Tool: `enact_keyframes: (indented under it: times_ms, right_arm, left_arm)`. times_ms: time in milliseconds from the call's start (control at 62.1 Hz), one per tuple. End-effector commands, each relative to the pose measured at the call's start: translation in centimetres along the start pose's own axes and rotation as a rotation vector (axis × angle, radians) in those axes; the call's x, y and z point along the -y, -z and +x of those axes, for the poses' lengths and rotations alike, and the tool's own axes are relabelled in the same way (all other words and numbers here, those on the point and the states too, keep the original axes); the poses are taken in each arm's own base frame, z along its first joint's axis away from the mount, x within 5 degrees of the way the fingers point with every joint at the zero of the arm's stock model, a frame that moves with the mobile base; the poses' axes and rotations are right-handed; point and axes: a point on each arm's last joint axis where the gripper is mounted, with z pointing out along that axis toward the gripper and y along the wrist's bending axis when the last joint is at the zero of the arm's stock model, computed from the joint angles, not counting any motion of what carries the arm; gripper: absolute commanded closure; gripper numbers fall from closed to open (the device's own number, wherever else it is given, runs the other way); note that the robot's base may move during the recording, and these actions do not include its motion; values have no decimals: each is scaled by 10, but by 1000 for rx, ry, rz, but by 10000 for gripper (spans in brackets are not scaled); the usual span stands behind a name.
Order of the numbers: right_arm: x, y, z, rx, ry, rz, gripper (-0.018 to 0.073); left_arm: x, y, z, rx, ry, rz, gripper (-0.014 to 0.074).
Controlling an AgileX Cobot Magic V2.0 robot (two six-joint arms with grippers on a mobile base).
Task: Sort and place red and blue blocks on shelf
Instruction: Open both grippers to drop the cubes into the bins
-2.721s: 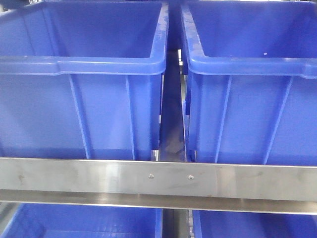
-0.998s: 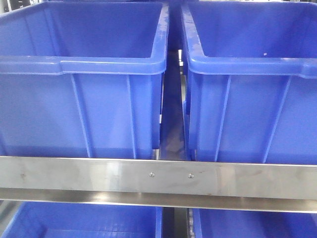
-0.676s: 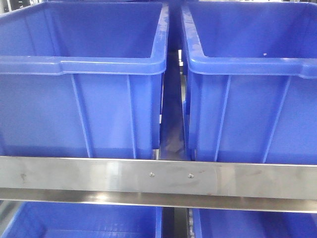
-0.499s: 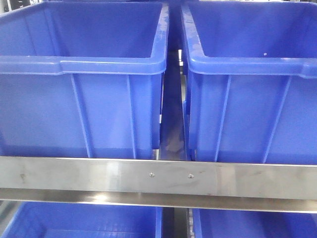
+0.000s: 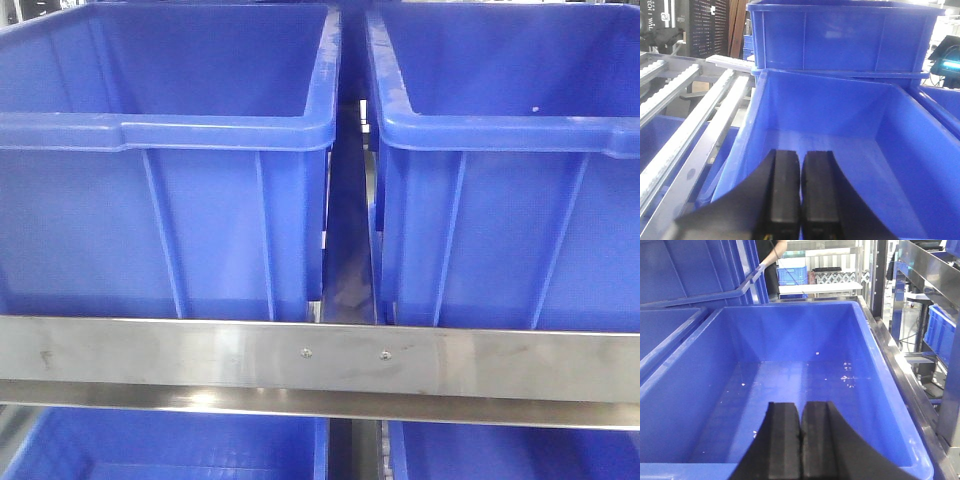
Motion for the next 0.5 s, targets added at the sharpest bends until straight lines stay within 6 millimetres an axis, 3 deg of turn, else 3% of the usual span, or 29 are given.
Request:
enact_keyframes:
  times_ms: [0,209,483]
  right_arm:
    - [-1,1,-16,106,7,4,503]
    - [0,0,-11,103,8,7,503]
    - [8,2,39,24,92,23,503]
  left_arm:
    - [-1,0,-18,117,14,-21,471]
    - [-1,0,-18,117,14,-21,471]
    - [-1,0,-18,117,14,-21,472]
